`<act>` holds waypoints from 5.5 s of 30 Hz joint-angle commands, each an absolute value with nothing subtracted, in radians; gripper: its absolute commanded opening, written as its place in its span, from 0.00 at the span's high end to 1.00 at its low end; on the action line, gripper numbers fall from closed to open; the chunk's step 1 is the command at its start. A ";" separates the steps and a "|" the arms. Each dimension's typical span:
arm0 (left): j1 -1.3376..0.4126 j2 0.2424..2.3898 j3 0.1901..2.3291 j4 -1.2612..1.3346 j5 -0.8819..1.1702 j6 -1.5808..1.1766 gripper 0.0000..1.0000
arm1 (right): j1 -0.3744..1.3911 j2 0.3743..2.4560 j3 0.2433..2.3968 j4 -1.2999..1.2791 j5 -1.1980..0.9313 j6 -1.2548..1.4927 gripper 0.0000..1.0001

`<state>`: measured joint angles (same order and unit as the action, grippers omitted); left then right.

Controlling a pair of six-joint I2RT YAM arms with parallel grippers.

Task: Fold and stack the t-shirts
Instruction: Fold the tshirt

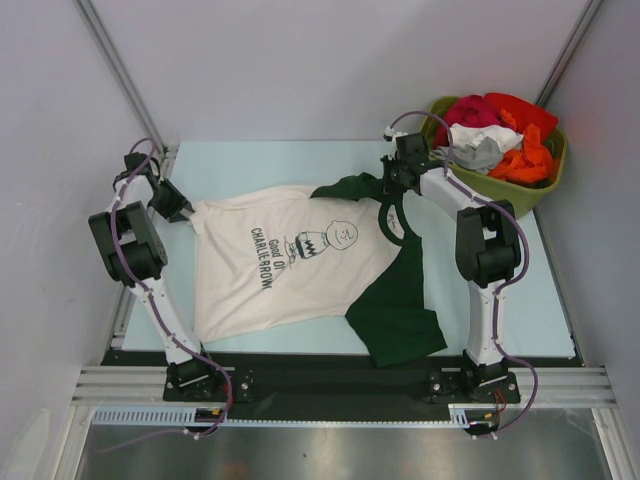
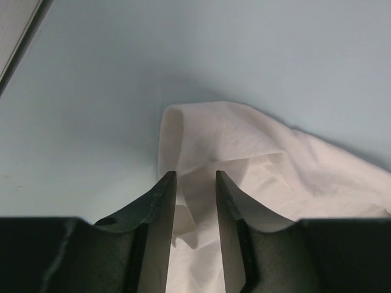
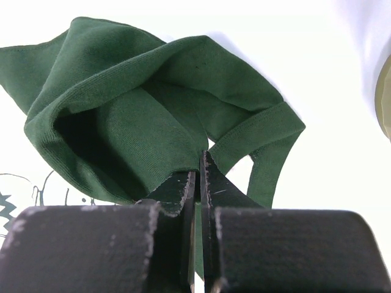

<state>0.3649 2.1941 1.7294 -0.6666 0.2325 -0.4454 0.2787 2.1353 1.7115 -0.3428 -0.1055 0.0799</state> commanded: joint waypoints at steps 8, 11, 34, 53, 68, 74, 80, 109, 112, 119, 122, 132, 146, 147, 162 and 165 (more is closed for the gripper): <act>0.359 2.214 1.764 -0.640 0.264 -0.469 0.99 | 0.273 2.105 1.738 -0.333 -0.110 0.089 1.00; 0.359 2.180 1.758 -0.638 0.249 -0.477 1.00 | 0.272 2.100 1.735 -0.331 -0.107 0.094 1.00; 0.354 1.939 1.586 -0.595 0.212 -0.520 0.53 | 0.276 1.999 1.686 -0.348 -0.118 0.155 1.00; 0.396 2.195 1.799 -0.597 0.321 -0.226 0.54 | 0.268 2.014 1.678 -0.334 -0.163 0.155 1.00; 0.396 2.256 1.825 -0.551 0.425 -0.140 0.53 | 0.268 2.003 1.655 -0.331 -0.176 0.144 1.00; 0.391 2.264 1.807 -0.528 0.465 -0.158 0.53 | 0.273 2.003 1.651 -0.330 -0.178 0.143 1.00; 0.387 2.241 1.763 -0.525 0.469 -0.161 0.59 | 0.276 1.991 1.641 -0.330 -0.167 0.130 1.00; 0.385 2.043 1.689 -0.555 0.593 -0.446 1.00 | 0.296 1.977 1.716 -0.383 -0.100 0.193 1.00; 0.373 2.013 1.678 -0.555 0.626 -0.495 1.00 | 0.291 1.965 1.736 -0.399 -0.074 0.212 1.00; 0.348 1.864 1.579 -0.552 0.670 -0.548 0.99 | 0.246 1.927 1.767 -0.477 -0.055 0.328 1.00; 0.318 1.770 1.453 -0.535 0.667 -0.554 0.99 | 0.232 1.899 1.760 -0.532 -0.074 0.370 1.00; 0.285 1.332 0.930 -0.517 0.577 -0.646 0.92 | 0.189 1.781 1.623 -0.626 -0.112 0.446 1.00; 0.284 1.114 0.670 -0.733 0.421 -0.836 0.47 | 0.183 1.801 1.629 -0.620 -0.150 0.448 1.00; 0.284 1.114 0.695 -0.764 0.396 -0.828 0.43 | 0.184 1.801 1.628 -0.618 -0.153 0.451 1.00; 0.175 1.193 0.930 -0.685 0.268 -0.685 0.54 | 0.189 1.804 1.640 -0.617 -0.176 0.436 1.00; 0.077 1.297 1.072 -0.833 0.099 -0.563 0.55 | 0.192 1.804 1.637 -0.611 -0.184 0.433 1.00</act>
